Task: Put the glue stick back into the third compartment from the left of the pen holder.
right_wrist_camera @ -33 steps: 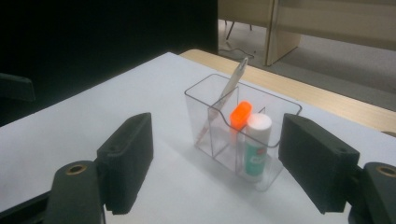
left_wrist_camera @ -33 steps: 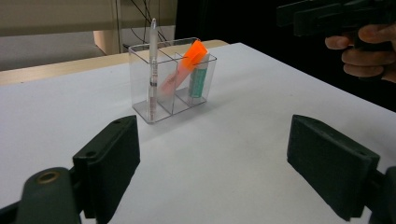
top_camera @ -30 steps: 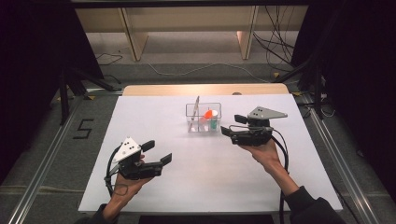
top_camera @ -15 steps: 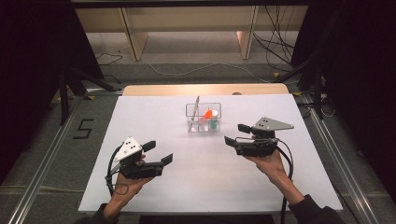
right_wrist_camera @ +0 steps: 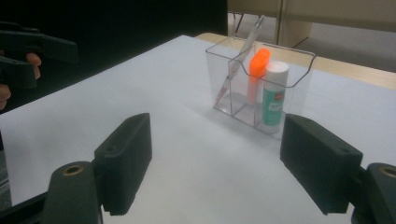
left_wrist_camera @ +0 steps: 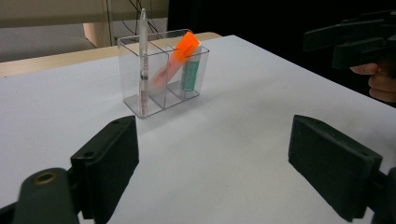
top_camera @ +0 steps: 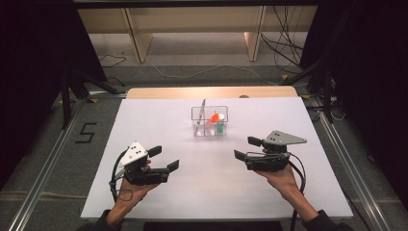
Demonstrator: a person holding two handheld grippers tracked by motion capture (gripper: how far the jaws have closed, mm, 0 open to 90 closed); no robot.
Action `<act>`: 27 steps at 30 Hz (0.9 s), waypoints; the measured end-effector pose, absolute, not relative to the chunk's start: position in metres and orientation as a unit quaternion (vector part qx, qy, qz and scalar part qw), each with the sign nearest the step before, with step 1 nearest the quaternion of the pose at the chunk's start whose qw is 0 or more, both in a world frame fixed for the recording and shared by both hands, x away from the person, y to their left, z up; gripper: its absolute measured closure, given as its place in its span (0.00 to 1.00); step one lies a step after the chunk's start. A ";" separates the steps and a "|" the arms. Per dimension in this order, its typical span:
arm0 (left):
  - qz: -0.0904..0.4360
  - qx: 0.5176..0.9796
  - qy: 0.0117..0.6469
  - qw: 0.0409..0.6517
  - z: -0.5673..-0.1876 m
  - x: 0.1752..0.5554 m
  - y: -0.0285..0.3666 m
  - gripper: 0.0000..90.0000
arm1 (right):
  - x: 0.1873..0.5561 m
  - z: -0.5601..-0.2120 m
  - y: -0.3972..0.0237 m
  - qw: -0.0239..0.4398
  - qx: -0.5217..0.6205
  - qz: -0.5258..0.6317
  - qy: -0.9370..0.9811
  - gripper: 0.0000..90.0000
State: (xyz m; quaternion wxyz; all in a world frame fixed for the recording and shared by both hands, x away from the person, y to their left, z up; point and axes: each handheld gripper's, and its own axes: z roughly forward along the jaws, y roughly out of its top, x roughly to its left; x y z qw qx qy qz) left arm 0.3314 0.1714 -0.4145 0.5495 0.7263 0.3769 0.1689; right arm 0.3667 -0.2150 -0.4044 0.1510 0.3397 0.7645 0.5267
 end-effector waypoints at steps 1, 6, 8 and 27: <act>0.169 0.726 0.377 0.549 -0.414 0.331 0.171 0.18 | 0.366 -0.405 -0.215 0.152 0.338 0.528 0.764 0.29; 0.167 0.729 0.376 0.547 -0.414 0.330 0.172 0.18 | 0.359 -0.411 -0.217 0.148 0.340 0.523 0.767 0.29; 0.168 0.729 0.375 0.547 -0.414 0.330 0.173 0.18 | 0.357 -0.414 -0.219 0.152 0.338 0.521 0.769 0.29; 0.161 0.734 0.370 0.546 -0.415 0.328 0.171 0.18 | 0.330 -0.430 -0.236 0.158 0.352 0.529 0.756 0.29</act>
